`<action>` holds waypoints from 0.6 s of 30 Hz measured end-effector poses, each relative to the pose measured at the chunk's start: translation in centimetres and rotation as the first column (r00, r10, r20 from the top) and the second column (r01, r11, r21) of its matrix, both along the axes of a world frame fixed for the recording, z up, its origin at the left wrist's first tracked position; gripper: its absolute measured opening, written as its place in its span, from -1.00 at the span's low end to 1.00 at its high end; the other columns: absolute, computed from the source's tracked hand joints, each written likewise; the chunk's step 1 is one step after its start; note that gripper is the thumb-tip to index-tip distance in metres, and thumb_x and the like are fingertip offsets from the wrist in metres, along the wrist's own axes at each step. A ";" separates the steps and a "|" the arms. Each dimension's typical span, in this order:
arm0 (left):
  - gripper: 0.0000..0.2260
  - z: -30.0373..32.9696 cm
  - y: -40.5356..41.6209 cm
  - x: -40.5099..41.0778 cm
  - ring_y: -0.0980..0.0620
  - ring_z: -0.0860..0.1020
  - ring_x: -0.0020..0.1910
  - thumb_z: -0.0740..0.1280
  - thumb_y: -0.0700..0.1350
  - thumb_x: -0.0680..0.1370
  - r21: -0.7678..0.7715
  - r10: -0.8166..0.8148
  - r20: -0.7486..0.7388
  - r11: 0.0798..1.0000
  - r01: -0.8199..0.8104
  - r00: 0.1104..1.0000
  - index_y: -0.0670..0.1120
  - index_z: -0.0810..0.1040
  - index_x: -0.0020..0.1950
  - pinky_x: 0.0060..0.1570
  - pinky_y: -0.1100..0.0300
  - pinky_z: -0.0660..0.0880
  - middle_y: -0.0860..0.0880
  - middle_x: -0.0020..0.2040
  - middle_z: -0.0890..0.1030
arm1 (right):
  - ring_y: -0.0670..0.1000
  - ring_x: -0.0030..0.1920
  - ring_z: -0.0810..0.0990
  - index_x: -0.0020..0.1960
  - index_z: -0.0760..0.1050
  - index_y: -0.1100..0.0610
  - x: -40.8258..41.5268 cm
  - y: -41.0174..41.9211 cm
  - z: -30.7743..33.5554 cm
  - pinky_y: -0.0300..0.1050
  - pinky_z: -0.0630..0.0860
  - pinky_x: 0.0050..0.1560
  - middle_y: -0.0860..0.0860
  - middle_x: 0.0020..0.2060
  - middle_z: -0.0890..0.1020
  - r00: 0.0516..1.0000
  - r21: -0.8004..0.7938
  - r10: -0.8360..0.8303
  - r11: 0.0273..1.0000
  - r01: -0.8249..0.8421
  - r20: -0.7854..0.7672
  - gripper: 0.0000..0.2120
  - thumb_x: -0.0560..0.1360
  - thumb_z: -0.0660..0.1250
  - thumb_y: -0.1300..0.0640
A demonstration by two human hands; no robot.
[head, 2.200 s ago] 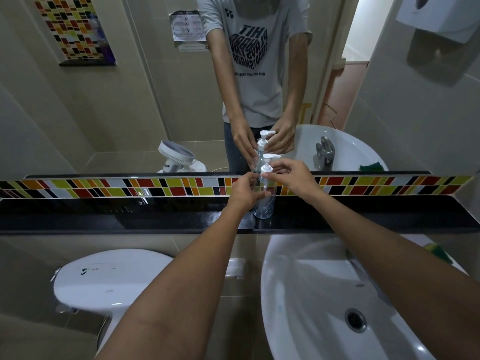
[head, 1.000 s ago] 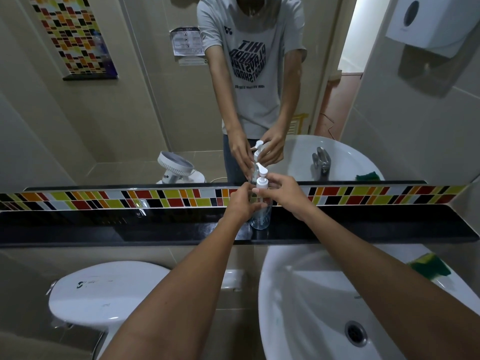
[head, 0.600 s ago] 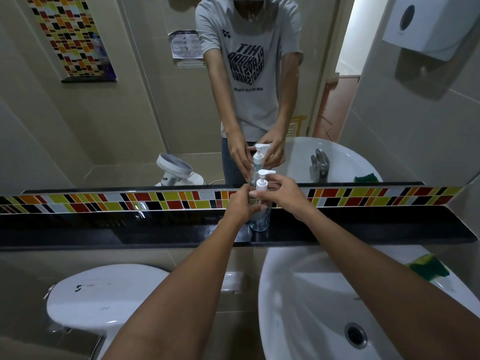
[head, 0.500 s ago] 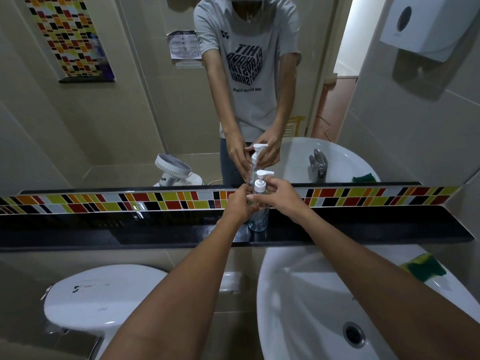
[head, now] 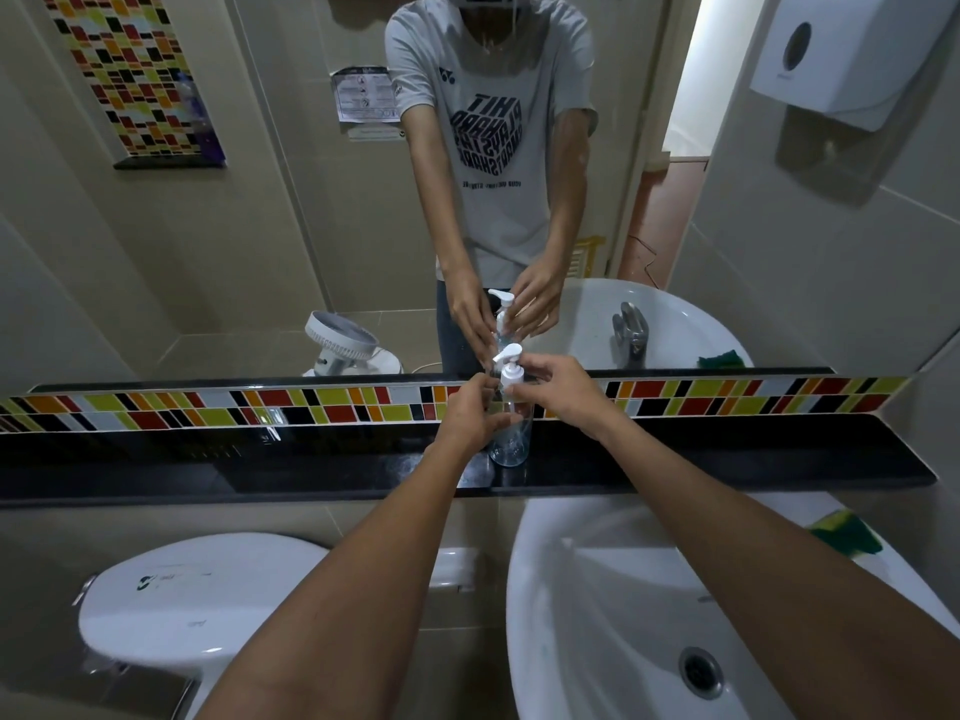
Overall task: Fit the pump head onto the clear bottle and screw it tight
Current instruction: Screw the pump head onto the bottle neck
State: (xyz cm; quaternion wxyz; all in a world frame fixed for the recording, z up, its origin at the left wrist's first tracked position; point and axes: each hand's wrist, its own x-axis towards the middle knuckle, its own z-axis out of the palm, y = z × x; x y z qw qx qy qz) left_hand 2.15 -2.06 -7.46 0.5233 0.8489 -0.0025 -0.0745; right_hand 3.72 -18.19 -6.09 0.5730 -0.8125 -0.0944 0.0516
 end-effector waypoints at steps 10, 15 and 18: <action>-0.49 -0.7 -0.1 -0.3 0.00 0.54 0.17 0.49 -0.36 0.44 -0.085 0.022 0.032 0.996 -0.019 0.999 -0.25 0.47 0.37 -0.21 0.44 0.53 -0.14 0.24 0.59 | -0.11 -0.05 0.70 0.22 0.62 0.28 -0.7 -0.7 -0.4 -0.29 0.64 0.00 0.05 -0.03 0.72 0.988 0.069 -0.152 0.986 0.150 0.021 -0.60 0.42 0.59 0.24; -0.54 -0.6 -0.1 -0.4 0.04 0.53 0.03 0.44 -0.44 0.46 -0.111 0.021 0.032 0.994 -0.017 0.999 -0.32 0.47 0.34 -0.32 0.55 0.49 -0.19 0.21 0.57 | 0.14 0.24 0.68 0.34 0.57 0.23 -0.5 0.5 -0.1 0.07 0.66 0.18 0.18 0.20 0.71 0.999 0.085 0.016 0.996 -0.013 -0.031 -0.59 0.51 0.49 0.31; -0.53 -0.8 -0.1 -0.2 0.03 0.56 0.07 0.49 -0.35 0.45 -0.077 0.027 0.039 0.997 -0.024 0.999 -0.25 0.50 0.34 -0.30 0.48 0.49 -0.13 0.20 0.60 | 0.14 0.17 0.70 0.32 0.59 0.25 -0.9 0.7 -0.5 0.03 0.65 0.16 0.19 0.17 0.71 0.998 0.119 -0.057 0.991 0.058 -0.009 -0.62 0.51 0.47 0.35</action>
